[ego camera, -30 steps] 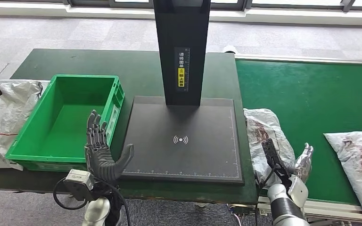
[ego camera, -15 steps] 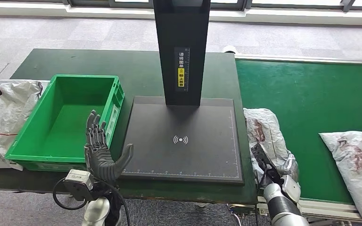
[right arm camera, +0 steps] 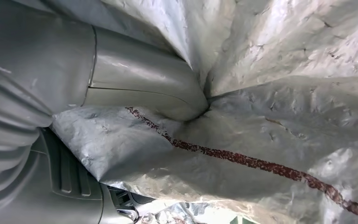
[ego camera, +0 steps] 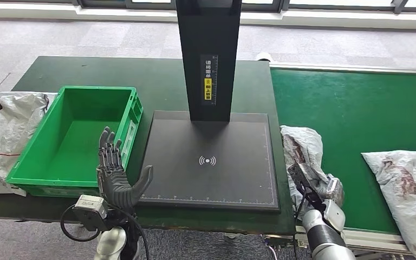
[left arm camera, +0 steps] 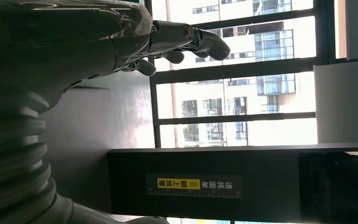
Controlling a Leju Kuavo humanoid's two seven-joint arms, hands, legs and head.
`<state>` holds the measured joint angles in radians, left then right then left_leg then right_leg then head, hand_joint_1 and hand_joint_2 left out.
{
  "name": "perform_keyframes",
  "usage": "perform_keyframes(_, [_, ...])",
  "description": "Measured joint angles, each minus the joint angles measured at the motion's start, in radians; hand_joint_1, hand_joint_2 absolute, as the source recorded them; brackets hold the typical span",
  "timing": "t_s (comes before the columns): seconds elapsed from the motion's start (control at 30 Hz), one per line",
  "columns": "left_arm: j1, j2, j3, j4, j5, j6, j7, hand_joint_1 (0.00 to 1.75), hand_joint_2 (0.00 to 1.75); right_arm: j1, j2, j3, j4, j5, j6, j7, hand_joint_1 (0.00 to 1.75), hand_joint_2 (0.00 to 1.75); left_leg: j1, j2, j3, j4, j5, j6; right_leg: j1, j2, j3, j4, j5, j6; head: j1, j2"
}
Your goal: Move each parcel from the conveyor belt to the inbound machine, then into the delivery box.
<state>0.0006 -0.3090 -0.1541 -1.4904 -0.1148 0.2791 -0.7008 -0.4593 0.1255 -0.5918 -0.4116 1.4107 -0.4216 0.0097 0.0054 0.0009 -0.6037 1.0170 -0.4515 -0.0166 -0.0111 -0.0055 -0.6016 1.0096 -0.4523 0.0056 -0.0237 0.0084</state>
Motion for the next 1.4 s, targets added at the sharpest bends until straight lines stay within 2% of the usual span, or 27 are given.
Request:
perform_keyframes(0.1, [0.001,0.000,0.003,0.000,0.001,0.001,0.000,0.00,1.75,0.003,0.002,0.003,-0.003,-0.016,-0.081,-0.042,1.75,1.75,0.000,0.000,0.000,0.000,0.000,0.000,0.000,0.000,0.000,0.000,0.000,0.000,0.000,0.000])
perform_keyframes(0.2, [0.002,0.000,0.010,-0.001,0.002,0.001,0.000,0.00,1.75,0.026,0.026,0.007,-0.074,-0.071,-0.223,-0.169,1.75,1.75,0.000,0.000,0.000,0.000,0.000,0.000,0.000,0.000,0.000,0.000,0.000,0.000,0.000,0.000])
perform_keyframes(0.33, [0.004,-0.001,0.019,-0.001,0.000,-0.001,0.000,0.00,1.75,0.113,0.109,0.008,-0.394,-0.243,-0.278,-0.464,1.75,1.75,0.000,-0.001,-0.001,0.000,0.000,0.000,0.000,-0.001,-0.001,0.000,-0.001,0.000,0.000,0.000])
perform_keyframes(0.4, [0.004,-0.002,0.021,-0.001,0.001,0.000,0.000,0.00,1.75,0.168,0.145,0.030,-0.575,-0.354,-0.280,-0.539,1.75,1.75,0.000,-0.002,-0.001,0.000,0.000,0.000,0.000,-0.003,0.000,0.000,-0.002,0.000,0.000,0.000])
perform_keyframes(0.5, [0.004,-0.002,0.023,-0.001,0.003,0.001,0.000,0.00,1.75,0.255,0.180,0.121,-0.846,-0.418,-0.282,-0.548,1.75,1.75,0.000,-0.003,-0.001,0.000,-0.001,-0.001,0.000,-0.004,0.000,0.000,-0.003,-0.001,0.000,0.000])
perform_keyframes(0.6, [0.003,-0.002,0.023,0.000,0.004,0.001,0.000,0.00,1.75,0.306,0.199,0.209,-1.029,-0.425,-0.282,-0.547,1.75,1.75,0.000,0.000,0.001,-0.001,-0.002,-0.001,0.000,0.000,0.000,0.000,-0.003,0.000,0.000,0.000])
perform_keyframes(0.7, [0.003,-0.002,0.023,0.000,0.004,0.001,0.000,0.00,1.75,0.332,0.206,0.258,-1.139,-0.434,-0.281,-0.555,1.75,1.75,0.000,0.000,0.001,0.000,-0.001,-0.001,0.000,0.000,0.000,0.000,-0.003,0.000,0.000,0.000])
perform_keyframes(0.77, [0.003,-0.002,0.023,0.000,0.004,0.001,0.000,0.00,1.75,0.349,0.206,0.288,-1.199,-0.459,-0.281,-0.591,1.75,1.75,0.000,0.000,0.001,0.000,-0.001,-0.001,0.000,-0.001,0.001,0.000,-0.003,0.000,0.000,0.000])
perform_keyframes(0.87, [0.002,-0.002,0.023,0.002,0.011,0.006,0.000,0.00,1.75,0.380,0.206,0.376,-1.280,-0.470,-0.280,-0.627,1.75,1.75,0.000,0.000,0.001,0.000,-0.001,-0.001,0.000,0.000,0.001,0.000,-0.002,-0.001,0.000,0.000])
perform_keyframes(1.0, [0.002,-0.002,0.023,0.003,0.018,0.015,0.000,0.00,1.75,0.401,0.205,0.510,-1.330,-0.461,-0.278,-0.620,1.75,1.75,0.000,0.002,0.002,0.000,-0.001,-0.001,0.000,0.002,0.000,0.000,-0.003,-0.001,0.000,0.000])
perform_keyframes(1.23, [0.002,-0.002,0.023,0.003,0.019,0.016,0.000,0.00,1.75,0.406,0.202,0.598,-1.355,-0.461,-0.277,-0.621,1.75,1.75,0.000,0.002,0.002,0.000,-0.001,-0.001,0.000,0.002,0.001,0.000,-0.003,-0.001,0.000,0.000])
perform_keyframes(1.3, [0.002,-0.002,0.023,0.003,0.019,0.016,0.000,0.00,1.75,0.400,0.202,0.632,-1.320,-0.449,-0.269,-0.615,1.75,1.75,0.000,0.003,0.002,-0.001,-0.002,-0.001,0.000,0.003,0.001,0.000,-0.003,-0.001,0.000,0.000])
perform_keyframes(1.4, [0.002,-0.002,0.023,0.003,0.019,0.015,0.000,0.00,1.75,0.372,0.202,0.707,-1.184,-0.416,-0.220,-0.555,1.75,1.75,0.000,0.004,0.003,-0.001,-0.002,-0.002,0.000,0.004,0.001,0.000,-0.002,-0.001,0.000,0.000])
